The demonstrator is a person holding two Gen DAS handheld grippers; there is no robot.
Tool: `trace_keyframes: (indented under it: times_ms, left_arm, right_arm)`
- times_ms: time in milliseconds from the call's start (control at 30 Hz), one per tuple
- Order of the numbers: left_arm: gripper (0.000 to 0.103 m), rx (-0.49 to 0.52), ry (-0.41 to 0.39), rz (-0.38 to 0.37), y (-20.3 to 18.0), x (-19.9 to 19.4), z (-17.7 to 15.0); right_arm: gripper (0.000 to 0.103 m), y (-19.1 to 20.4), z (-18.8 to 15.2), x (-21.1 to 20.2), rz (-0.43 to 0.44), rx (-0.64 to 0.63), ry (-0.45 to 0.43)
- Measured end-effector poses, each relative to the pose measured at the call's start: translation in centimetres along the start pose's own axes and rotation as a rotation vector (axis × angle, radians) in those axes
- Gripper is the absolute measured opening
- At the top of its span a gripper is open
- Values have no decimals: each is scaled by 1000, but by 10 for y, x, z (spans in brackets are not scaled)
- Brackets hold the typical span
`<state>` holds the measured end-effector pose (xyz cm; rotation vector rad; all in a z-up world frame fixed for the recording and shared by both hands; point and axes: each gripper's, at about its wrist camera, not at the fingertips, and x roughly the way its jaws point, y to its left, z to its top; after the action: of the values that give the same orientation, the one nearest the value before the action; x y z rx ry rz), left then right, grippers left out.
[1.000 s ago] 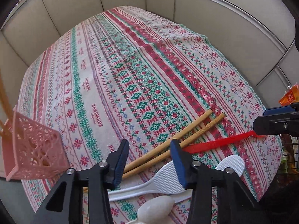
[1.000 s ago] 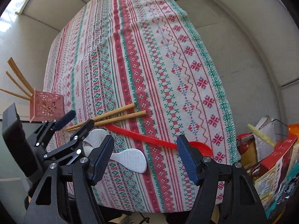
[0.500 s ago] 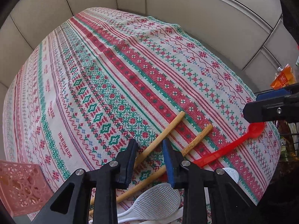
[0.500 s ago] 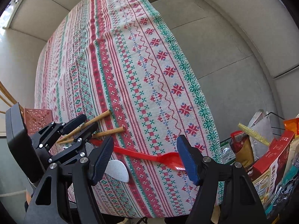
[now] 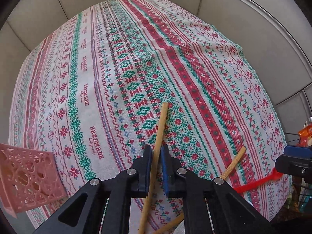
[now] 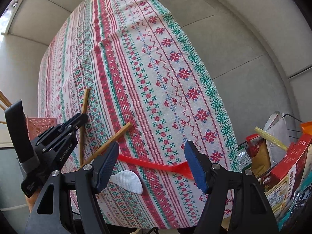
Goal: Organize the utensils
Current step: 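Grasp a chopstick with the left tool while the right tool grasps another, then lift both held chopsticks and carry them over the pink basket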
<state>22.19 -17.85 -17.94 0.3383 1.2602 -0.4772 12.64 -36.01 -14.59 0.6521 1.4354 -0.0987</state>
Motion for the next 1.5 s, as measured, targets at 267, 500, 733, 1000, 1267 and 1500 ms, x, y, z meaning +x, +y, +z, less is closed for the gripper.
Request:
trace_keyframes:
  times_ms: [267,500,733,1000,1267,1500]
  left_arm:
    - [10,-43,-103,31,4,7,10]
    - [7,-91,-247,39,15,-45,-8]
    - [7,-122,-381,13,38,-102,-29]
    - [7,-166,-451,-12,62,-139,-53]
    - [7,-162,-463,7,78,-149,-71]
    - [7,-182,-472,16,99,-159,-89]
  right_arm:
    - [72,7,0,10,38,30,30]
    - [72,21,-2,26,93,64,70]
    - [67,29,-1,44,127,124,98]
    - [39,41,-1,53,73,156,79]
    - [20,64,-5,58,-91,125,4]
    - [8,64,3,64,-57,198,-26]
